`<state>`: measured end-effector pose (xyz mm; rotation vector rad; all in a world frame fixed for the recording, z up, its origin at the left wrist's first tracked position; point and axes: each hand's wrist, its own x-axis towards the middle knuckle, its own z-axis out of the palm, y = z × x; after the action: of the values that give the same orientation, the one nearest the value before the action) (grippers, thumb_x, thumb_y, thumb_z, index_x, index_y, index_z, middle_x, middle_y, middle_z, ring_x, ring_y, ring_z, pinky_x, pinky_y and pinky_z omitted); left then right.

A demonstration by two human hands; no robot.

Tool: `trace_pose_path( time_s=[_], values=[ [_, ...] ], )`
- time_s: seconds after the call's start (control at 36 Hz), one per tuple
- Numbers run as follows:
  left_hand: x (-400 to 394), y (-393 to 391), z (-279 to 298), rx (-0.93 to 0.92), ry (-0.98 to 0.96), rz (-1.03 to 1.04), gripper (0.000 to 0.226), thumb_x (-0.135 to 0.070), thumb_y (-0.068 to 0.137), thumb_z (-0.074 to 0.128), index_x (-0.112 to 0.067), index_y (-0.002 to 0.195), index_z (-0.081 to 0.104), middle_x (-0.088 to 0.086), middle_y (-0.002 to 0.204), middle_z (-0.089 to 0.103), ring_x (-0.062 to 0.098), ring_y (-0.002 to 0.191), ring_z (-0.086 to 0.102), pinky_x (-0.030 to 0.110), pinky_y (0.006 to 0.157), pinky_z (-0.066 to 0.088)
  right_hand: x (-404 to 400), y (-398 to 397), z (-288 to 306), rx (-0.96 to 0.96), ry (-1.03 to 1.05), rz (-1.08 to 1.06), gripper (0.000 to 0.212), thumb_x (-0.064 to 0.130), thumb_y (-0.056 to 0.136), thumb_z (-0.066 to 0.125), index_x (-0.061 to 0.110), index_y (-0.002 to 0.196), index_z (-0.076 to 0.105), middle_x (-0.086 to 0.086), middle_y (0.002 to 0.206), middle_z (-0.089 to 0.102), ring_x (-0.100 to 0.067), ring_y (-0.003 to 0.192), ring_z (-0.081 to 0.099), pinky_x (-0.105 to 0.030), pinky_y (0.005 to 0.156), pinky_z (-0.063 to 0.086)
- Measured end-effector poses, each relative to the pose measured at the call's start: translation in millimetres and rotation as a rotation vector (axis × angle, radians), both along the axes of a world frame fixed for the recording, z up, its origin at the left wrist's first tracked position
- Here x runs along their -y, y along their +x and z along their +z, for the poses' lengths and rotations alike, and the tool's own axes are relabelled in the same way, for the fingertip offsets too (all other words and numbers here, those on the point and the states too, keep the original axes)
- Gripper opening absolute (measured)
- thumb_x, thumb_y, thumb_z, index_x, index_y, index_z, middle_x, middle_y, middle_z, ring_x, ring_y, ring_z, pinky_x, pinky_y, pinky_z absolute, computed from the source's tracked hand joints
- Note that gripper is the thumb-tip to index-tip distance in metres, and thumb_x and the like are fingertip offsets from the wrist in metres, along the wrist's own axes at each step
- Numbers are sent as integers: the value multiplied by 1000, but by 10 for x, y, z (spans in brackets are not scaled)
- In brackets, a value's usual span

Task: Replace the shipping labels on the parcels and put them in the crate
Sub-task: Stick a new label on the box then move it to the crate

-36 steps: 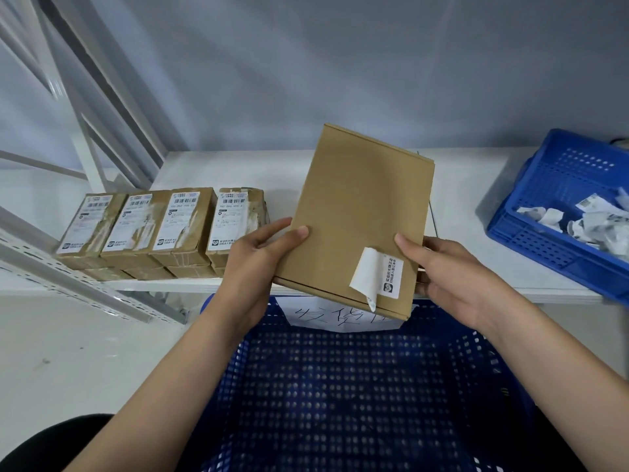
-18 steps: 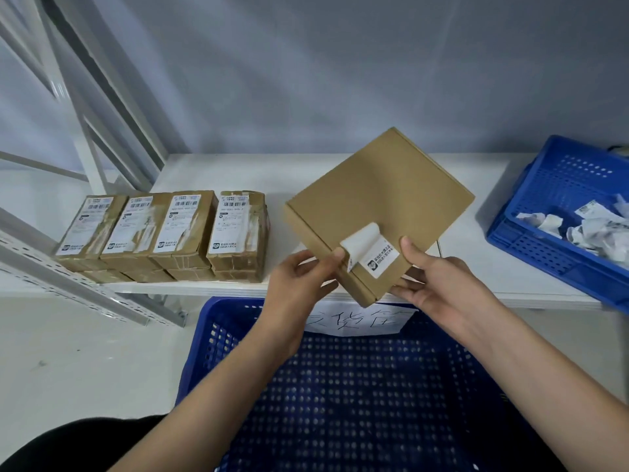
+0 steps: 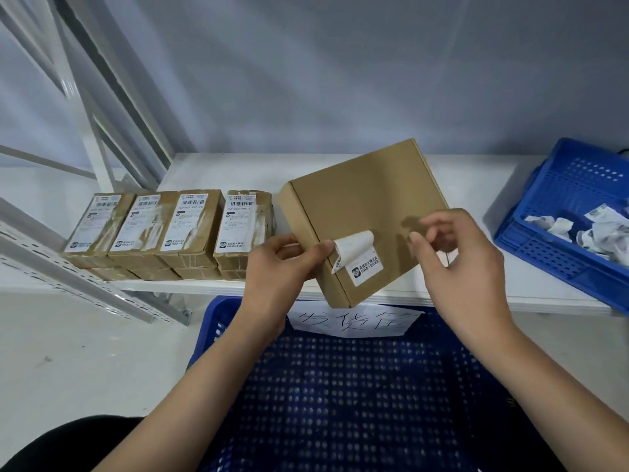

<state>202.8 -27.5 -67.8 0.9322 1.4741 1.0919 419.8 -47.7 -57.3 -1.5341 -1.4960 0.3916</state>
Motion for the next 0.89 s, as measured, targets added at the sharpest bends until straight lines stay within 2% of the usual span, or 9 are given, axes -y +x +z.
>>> trace_pose_path(
  time_s=[0.08,0.14,0.19,0.31,0.42,0.53,0.67,0.81,0.89],
  values=[
    [26,36,-24,-94,16,-31,56,-48,56,90,-24,104,70,-4,97,78,14,95,75,42,88,61,23,-32,-14,137,101,218,17,11,94,68,13,109,74,3,102,63,-9,97,60,-17,86,46],
    [45,64,-25,-139,27,-50,43,-38,66,93,-27,101,70,-8,95,78,7,93,73,41,90,61,35,-43,-107,192,110,300,21,10,93,68,10,113,75,0,109,62,-16,105,58,-21,93,46],
    [63,85,-9,-171,35,-58,41,-32,72,91,-25,106,69,-9,98,76,2,92,72,39,90,61,39,-53,-165,220,84,334,26,13,92,68,11,118,74,2,113,61,-16,109,54,-18,98,43],
    [84,108,24,-193,45,-68,47,-32,71,91,-21,112,69,-10,100,75,-3,88,70,33,87,61,5,-27,-205,241,62,339,28,16,90,69,12,117,74,4,113,63,-15,109,53,-19,97,43],
    [86,107,10,-199,46,-83,46,-31,71,91,-21,111,69,-11,100,74,-5,87,69,30,85,61,-18,-27,-215,234,49,344,20,9,88,73,11,107,77,4,104,67,-14,102,55,-20,91,44],
    [81,99,-31,-181,13,-80,44,-39,65,94,-30,99,68,-9,100,75,5,93,72,38,88,61,-33,-37,-222,242,65,334,14,7,87,75,10,100,78,4,96,68,-10,96,53,-14,87,42],
    [77,115,-55,-134,-50,-63,79,-53,50,90,-13,115,70,-2,103,77,14,94,75,42,83,63,-39,-43,-211,238,40,326,10,4,86,76,10,93,79,3,90,68,-7,92,52,-9,85,40],
    [65,107,-56,-50,-96,-59,52,-27,70,93,-9,113,68,5,103,76,19,91,76,41,82,64,-13,-45,-160,253,19,328,10,5,86,75,10,93,79,4,89,68,-4,91,50,-3,84,37],
    [68,91,-40,-1,-113,-76,43,-21,75,90,-7,110,70,9,103,77,24,93,76,44,83,63,-4,-48,-131,268,36,333,9,4,85,76,10,92,79,3,89,68,-4,90,50,-2,85,36]
  ],
)
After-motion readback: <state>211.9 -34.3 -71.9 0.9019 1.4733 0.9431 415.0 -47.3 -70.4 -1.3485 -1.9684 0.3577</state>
